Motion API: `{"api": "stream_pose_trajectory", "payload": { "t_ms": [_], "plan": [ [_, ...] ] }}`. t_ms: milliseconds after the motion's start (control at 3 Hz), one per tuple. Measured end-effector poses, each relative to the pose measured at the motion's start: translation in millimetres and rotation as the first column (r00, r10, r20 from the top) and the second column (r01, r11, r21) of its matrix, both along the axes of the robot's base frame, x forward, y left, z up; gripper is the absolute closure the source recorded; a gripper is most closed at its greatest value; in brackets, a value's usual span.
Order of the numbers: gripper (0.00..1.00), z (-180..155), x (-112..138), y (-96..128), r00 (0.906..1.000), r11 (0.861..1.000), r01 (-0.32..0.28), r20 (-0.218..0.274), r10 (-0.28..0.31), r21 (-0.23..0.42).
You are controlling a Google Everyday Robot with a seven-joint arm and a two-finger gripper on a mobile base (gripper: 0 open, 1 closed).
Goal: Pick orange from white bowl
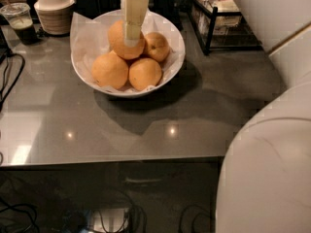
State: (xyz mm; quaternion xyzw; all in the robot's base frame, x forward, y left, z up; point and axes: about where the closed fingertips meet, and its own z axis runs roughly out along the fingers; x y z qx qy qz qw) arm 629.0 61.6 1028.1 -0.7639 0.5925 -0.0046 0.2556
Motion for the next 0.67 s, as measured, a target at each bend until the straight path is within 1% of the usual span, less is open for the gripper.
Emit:
{"api": "stream_pose_trajectory", "payload": {
  "t_ms": [333,667],
  "plan": [
    [0.0,-15,5,-7,0.9989,0.999,0.018,-0.043,-0.016,0.03],
    [0.0,-29,10,-10,0.9966,0.998,0.023,-0.081,-0.018,0.056]
  ]
}}
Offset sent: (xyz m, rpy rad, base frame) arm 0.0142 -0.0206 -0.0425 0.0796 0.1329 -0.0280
